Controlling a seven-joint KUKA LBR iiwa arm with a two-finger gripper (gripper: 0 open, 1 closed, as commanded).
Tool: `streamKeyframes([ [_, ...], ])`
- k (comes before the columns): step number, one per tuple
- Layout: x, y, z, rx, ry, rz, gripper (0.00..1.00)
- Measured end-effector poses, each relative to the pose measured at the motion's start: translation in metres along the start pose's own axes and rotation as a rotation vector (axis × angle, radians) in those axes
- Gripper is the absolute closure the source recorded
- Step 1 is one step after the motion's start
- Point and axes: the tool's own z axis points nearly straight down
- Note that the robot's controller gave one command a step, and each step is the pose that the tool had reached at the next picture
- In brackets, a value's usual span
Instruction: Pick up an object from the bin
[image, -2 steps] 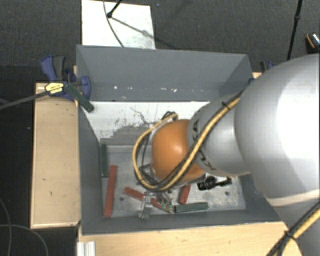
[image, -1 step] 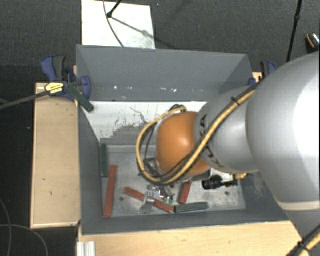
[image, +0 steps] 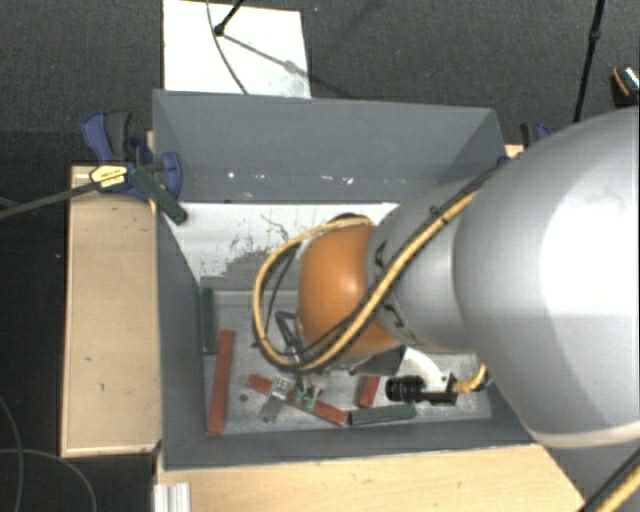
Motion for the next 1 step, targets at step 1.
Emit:
streamKeyframes([
  [1,-0.0042,-0.016,0.0308,0.007,0.007,0.132,0.0],
])
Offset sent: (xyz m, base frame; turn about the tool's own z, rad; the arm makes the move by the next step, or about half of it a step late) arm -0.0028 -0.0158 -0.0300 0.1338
